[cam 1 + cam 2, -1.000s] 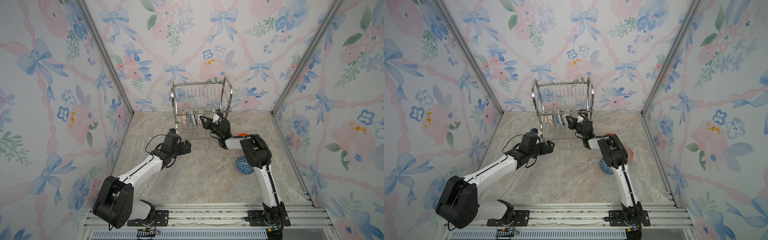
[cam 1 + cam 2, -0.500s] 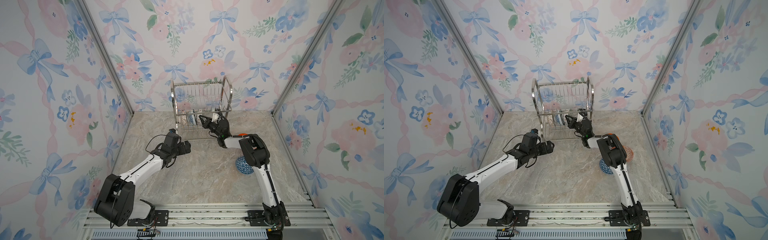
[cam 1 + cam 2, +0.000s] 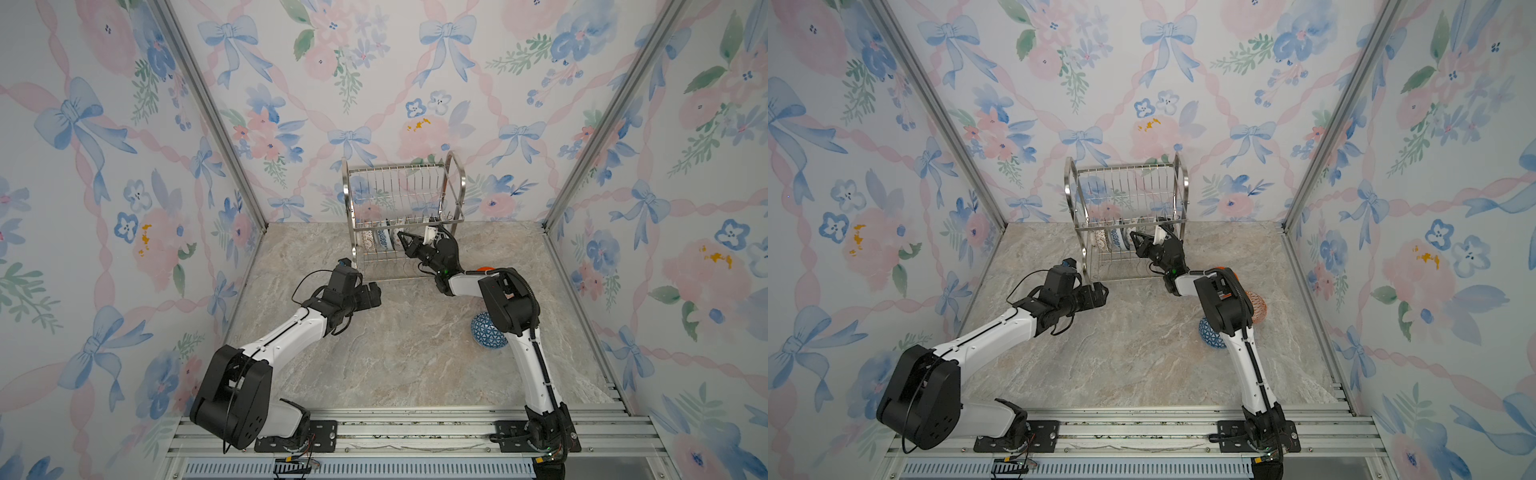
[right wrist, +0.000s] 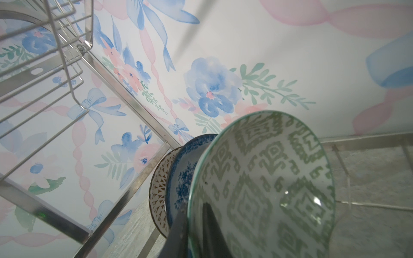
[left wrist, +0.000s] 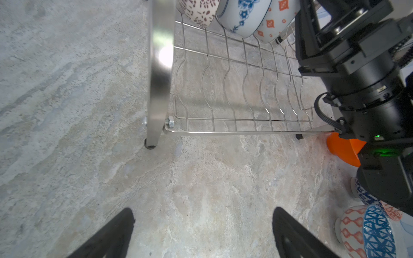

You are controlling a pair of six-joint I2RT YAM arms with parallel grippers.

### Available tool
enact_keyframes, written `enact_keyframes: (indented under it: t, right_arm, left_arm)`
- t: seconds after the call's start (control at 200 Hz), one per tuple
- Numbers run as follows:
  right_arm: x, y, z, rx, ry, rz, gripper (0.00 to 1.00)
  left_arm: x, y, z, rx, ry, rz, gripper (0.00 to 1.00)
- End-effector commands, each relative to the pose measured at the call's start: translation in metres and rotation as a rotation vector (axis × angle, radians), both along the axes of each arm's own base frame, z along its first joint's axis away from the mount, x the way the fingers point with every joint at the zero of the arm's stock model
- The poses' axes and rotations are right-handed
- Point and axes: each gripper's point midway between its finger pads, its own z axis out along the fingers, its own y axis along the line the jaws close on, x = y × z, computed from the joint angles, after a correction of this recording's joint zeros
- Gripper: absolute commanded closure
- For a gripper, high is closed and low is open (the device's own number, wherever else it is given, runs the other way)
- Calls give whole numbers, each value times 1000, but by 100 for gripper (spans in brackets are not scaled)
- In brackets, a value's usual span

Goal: Load bowls into a dish rack
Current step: Place the bowl in the dish rack.

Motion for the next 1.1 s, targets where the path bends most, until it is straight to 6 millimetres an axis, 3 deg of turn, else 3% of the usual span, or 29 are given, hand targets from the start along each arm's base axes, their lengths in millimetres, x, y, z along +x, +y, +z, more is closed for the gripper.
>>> enact_keyframes:
  t: [0.0, 0.49, 1.095]
  right_arm:
    - [1, -15, -43, -86, 110, -10, 84]
    - [2, -19, -29, -87, 93, -12, 75]
    - [-2, -27, -15, -137, 74, -52, 75]
  left_arm:
    - [6, 0, 7, 6, -27, -12, 2]
    - [6, 0, 10, 4, -33, -15, 2]
    - [6, 0, 12, 2, -37, -15, 3]
